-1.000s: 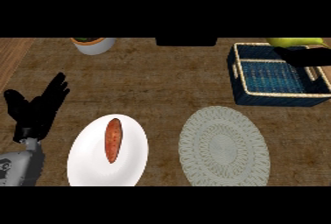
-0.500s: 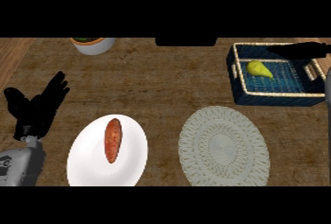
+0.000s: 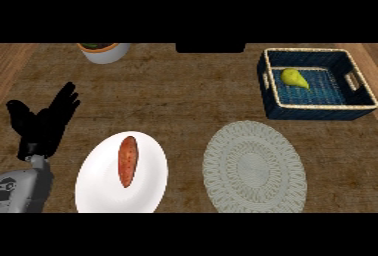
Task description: Pick the pear from the placemat and place it in the basket
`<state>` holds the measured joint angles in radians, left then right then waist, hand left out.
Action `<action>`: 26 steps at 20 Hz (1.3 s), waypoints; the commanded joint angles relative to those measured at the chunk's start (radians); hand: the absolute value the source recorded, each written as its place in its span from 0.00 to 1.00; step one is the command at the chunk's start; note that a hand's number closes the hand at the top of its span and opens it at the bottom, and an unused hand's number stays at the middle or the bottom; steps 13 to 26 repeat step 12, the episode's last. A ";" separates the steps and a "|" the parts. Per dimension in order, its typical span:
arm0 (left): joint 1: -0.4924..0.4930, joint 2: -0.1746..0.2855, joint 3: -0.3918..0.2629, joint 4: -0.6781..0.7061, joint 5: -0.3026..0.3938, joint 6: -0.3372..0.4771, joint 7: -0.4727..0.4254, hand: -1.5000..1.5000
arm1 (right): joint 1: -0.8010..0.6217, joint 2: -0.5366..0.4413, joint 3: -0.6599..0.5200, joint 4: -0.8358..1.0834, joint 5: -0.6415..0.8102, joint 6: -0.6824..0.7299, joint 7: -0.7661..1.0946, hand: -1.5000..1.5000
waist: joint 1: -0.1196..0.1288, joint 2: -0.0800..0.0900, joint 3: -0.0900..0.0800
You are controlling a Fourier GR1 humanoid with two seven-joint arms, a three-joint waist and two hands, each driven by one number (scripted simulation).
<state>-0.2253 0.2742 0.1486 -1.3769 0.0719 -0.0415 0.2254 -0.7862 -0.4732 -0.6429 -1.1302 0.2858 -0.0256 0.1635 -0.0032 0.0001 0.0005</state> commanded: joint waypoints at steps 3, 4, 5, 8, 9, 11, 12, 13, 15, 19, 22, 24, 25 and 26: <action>0.028 0.015 0.016 -0.008 0.010 -0.025 -0.018 0.50 | 0.062 -0.217 -0.161 0.136 -0.186 0.204 -0.047 0.00 | 0.001 0.000 0.000; -0.028 -0.005 0.008 0.030 0.002 0.000 0.002 0.50 | 0.092 -0.238 -0.187 0.181 -0.219 0.258 -0.070 0.00 | -0.008 0.003 0.001; -0.009 0.008 0.012 -0.008 -0.001 0.002 0.019 0.50 | 0.089 -0.270 -0.180 0.179 -0.227 0.282 -0.022 0.00 | -0.001 0.000 0.000; 0.040 0.012 0.019 -0.004 0.005 -0.019 -0.019 0.50 | 0.215 -0.364 -0.205 0.264 -0.250 0.454 -0.140 0.00 | -0.006 0.002 0.001; 0.031 0.015 0.029 0.033 0.006 -0.032 -0.070 0.50 | 0.181 -0.430 -0.232 0.329 -0.284 0.507 -0.127 0.00 | -0.004 0.005 0.001; -0.005 -0.022 -0.007 -0.001 -0.006 0.001 -0.010 0.50 | 0.180 -0.500 -0.219 0.463 -0.252 0.534 -0.201 0.00 | 0.013 0.009 0.002; 0.005 0.012 0.016 -0.028 0.018 -0.027 0.015 0.50 | 0.216 -0.519 -0.223 0.474 -0.252 0.559 -0.241 0.00 | 0.012 0.005 0.002; 0.005 0.012 0.016 -0.028 0.018 -0.027 0.015 0.50 | 0.216 -0.519 -0.223 0.474 -0.252 0.559 -0.241 0.00 | 0.012 0.005 0.002; 0.005 0.012 0.016 -0.028 0.018 -0.027 0.015 0.50 | 0.216 -0.519 -0.223 0.474 -0.252 0.559 -0.241 0.00 | 0.012 0.005 0.002; 0.005 0.012 0.016 -0.028 0.018 -0.027 0.015 0.50 | 0.216 -0.519 -0.223 0.474 -0.252 0.559 -0.241 0.00 | 0.012 0.005 0.002; 0.005 0.012 0.016 -0.028 0.018 -0.027 0.015 0.50 | 0.216 -0.519 -0.223 0.474 -0.252 0.559 -0.241 0.00 | 0.012 0.005 0.002; 0.005 0.012 0.016 -0.028 0.018 -0.027 0.015 0.50 | 0.216 -0.519 -0.223 0.474 -0.252 0.559 -0.241 0.00 | 0.012 0.005 0.002; 0.005 0.012 0.016 -0.028 0.018 -0.027 0.015 0.50 | 0.216 -0.519 -0.223 0.474 -0.252 0.559 -0.241 0.00 | 0.012 0.005 0.002; 0.005 0.012 0.016 -0.028 0.018 -0.027 0.015 0.50 | 0.216 -0.519 -0.223 0.474 -0.252 0.559 -0.241 0.00 | 0.012 0.005 0.002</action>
